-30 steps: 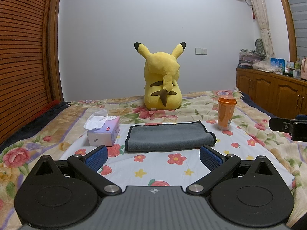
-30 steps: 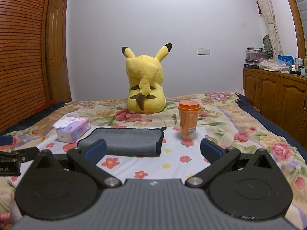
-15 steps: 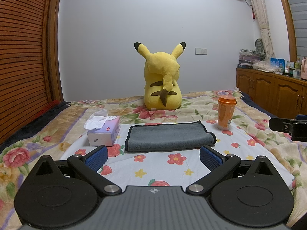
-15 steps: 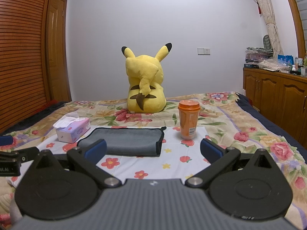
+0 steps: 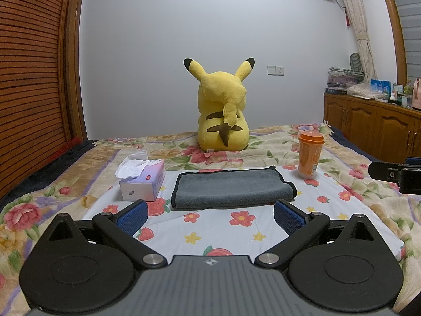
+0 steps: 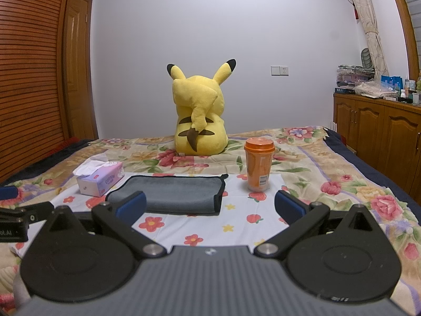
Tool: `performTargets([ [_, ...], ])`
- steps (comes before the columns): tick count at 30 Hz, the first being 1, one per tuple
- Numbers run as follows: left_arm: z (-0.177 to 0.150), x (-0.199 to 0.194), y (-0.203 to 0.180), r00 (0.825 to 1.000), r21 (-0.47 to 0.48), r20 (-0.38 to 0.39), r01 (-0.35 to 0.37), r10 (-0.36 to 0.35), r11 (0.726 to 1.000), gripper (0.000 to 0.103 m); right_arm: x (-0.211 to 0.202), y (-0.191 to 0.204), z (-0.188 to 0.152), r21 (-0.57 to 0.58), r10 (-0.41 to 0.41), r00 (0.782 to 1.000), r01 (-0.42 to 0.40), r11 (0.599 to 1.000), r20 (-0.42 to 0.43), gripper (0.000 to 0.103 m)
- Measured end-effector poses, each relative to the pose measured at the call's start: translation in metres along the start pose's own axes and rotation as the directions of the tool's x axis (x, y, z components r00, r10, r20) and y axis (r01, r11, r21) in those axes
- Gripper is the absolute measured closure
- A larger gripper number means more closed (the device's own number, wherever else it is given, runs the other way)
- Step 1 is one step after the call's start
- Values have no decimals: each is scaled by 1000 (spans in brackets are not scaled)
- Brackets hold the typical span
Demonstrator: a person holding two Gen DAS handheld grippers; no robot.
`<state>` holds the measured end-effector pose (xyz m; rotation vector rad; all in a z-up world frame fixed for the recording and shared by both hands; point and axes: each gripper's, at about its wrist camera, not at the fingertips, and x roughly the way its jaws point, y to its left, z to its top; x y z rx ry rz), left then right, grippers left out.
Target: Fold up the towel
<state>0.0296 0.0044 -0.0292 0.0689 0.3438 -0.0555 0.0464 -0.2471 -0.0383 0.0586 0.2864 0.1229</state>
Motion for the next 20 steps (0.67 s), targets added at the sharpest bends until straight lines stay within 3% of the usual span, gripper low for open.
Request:
performTargets([
  [20,0,0,0,1000,3,0,-4,4,1000,0,0,-1,0,1,0,1000,0,1000,1,0],
])
